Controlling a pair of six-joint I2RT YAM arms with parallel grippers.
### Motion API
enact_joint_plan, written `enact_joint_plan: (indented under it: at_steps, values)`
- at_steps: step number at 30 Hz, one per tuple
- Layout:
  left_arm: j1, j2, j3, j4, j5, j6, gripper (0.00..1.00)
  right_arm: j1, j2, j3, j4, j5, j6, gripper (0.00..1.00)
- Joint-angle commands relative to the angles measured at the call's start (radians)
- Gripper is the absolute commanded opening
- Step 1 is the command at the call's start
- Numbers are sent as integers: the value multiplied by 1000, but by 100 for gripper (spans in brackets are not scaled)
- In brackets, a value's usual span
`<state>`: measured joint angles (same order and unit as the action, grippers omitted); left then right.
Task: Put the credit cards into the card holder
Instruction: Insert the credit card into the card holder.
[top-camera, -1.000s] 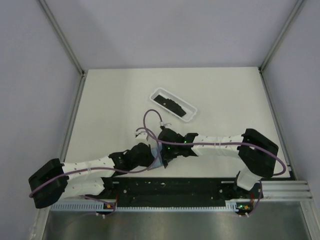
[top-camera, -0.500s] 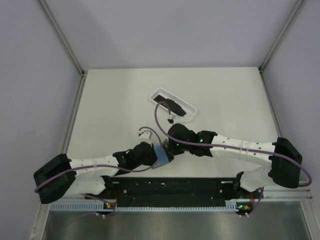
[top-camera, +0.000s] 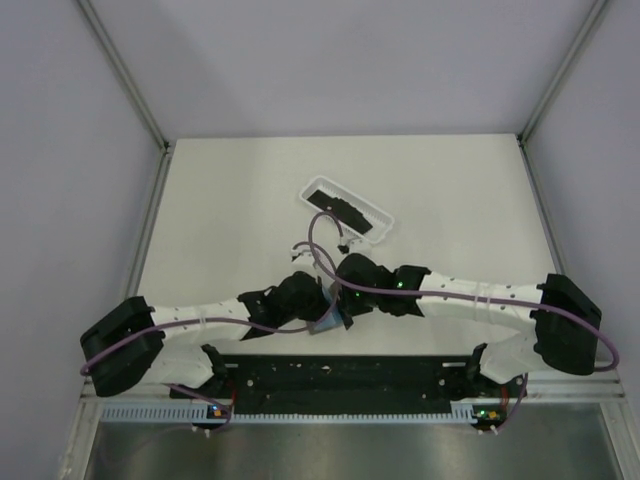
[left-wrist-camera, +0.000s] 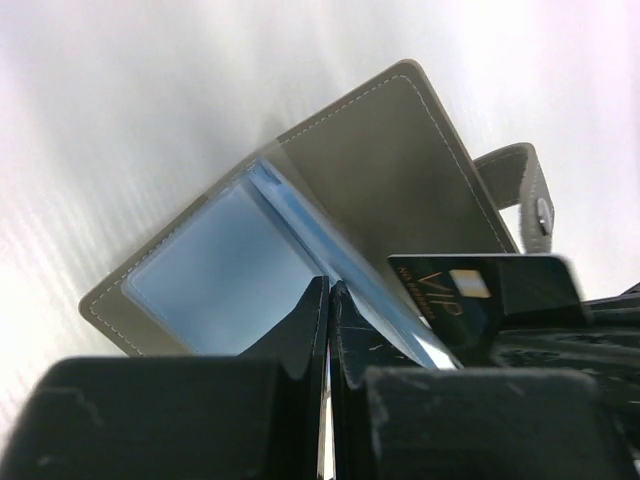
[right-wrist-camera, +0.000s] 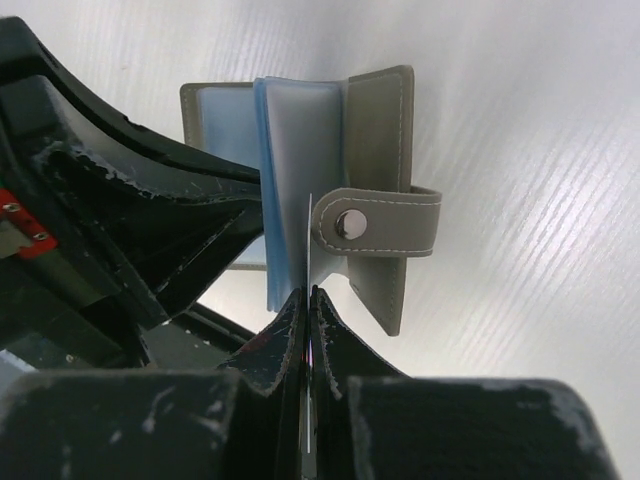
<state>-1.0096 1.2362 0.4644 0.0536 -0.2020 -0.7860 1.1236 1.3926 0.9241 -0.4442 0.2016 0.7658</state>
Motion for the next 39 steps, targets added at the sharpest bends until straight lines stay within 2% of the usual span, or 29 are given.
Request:
enact_joint_plan:
  at_steps: [1, 14, 25, 30, 39]
  values:
    - [-1, 58, 60, 55, 21, 31, 0, 8, 10, -24, 2, 28, 24, 0]
    - [-3, 235, 83, 178, 87, 7, 0, 4, -110, -88, -30, 62, 58, 0]
    - [-3, 249, 79, 189, 87, -1, 0, 2, -256, -142, 30, -74, 47, 0]
    - [-3, 249, 79, 187, 87, 1, 0, 2, -195, -137, 71, -120, 27, 0]
    - [-1, 232, 65, 178, 84, 5, 0, 2, -26, -45, 0, -24, 10, 0]
